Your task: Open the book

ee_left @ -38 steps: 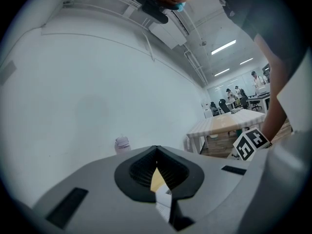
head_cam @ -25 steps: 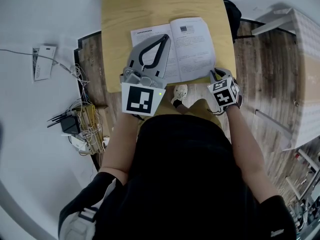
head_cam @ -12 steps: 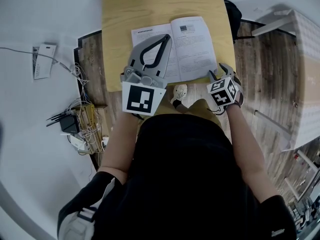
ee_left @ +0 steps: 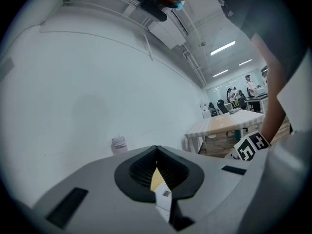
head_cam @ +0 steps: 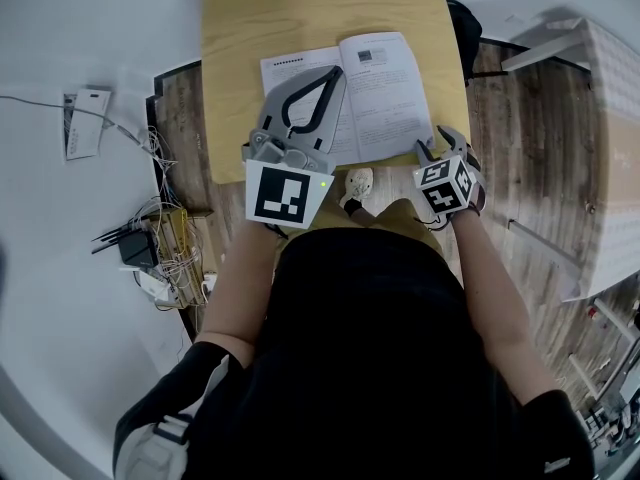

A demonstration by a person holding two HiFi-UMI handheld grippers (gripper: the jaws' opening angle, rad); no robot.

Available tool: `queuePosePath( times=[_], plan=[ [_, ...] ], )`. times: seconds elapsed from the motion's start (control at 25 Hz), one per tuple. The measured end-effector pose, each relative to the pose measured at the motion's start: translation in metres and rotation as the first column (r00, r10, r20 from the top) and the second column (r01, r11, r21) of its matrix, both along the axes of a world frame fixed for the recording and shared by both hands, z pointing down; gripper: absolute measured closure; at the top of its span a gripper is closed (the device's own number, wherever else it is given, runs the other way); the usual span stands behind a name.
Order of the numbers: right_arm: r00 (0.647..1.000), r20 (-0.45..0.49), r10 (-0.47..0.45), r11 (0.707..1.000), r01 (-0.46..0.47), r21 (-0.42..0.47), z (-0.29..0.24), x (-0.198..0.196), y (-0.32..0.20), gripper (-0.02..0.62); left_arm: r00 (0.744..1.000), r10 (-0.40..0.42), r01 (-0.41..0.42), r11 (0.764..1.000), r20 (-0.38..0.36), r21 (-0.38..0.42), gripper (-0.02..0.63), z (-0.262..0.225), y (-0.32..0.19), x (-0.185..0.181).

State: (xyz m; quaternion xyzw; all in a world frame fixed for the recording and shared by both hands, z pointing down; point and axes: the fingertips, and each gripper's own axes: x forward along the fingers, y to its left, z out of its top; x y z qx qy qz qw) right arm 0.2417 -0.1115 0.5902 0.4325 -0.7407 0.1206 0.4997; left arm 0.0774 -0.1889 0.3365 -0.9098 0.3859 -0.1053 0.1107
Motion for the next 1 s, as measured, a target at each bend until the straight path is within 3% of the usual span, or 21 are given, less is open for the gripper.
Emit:
queuePosePath(
  times=[0.64,1.0],
  plan=[
    [1.0,-0.01,-0.01,0.999,0.01,0.033,-0.003,0.0,-0.001,0.383,1.0,-0.014,0.014,1.0,-0.009,-0.011,0.602,0.0,0.0,-0.001],
    [0.997,0.058,-0.056,0.979,0.043,0.201,-0.052,-0.02,-0.029,0.38,0.999,-0.031,0.031,0.999,-0.009,0.017,0.601,-0.011,-0.004,-0.004]
  ],
)
